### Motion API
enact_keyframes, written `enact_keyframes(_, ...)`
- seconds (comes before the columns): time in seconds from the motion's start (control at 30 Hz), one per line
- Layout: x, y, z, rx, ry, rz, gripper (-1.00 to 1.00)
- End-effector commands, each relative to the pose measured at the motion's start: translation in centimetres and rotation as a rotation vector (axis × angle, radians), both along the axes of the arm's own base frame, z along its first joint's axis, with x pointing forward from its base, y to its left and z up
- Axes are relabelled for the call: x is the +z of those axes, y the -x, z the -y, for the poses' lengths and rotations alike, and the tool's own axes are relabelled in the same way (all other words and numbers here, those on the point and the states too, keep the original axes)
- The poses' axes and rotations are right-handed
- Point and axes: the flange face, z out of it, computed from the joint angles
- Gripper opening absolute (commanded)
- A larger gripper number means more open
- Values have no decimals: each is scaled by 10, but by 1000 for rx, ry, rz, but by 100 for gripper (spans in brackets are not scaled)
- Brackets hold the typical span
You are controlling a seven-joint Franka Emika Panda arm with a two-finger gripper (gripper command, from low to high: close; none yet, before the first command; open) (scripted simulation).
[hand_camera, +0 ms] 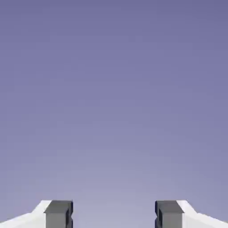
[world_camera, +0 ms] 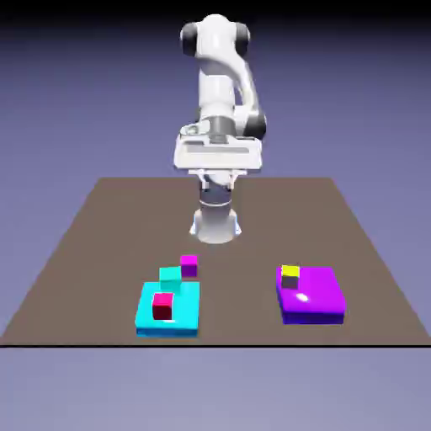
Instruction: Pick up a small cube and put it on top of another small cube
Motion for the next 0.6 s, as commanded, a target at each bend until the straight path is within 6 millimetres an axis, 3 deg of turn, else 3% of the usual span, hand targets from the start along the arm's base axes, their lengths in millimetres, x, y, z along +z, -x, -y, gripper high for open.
enact_keyframes(0.0, -18, -2, 14, -52, -46, -73, 0)
enact_keyframes(0.1, -72, -1, 54, -209, -187, -286, 0)
enact_keyframes(0.23, -140, 18, 97, -420, -381, -555, 0)
enact_keyframes(0.4, -213, 61, 137, -687, -636, -850, 0)
enact_keyframes(0.57, -265, 112, 163, -954, -908, -1083, 0)
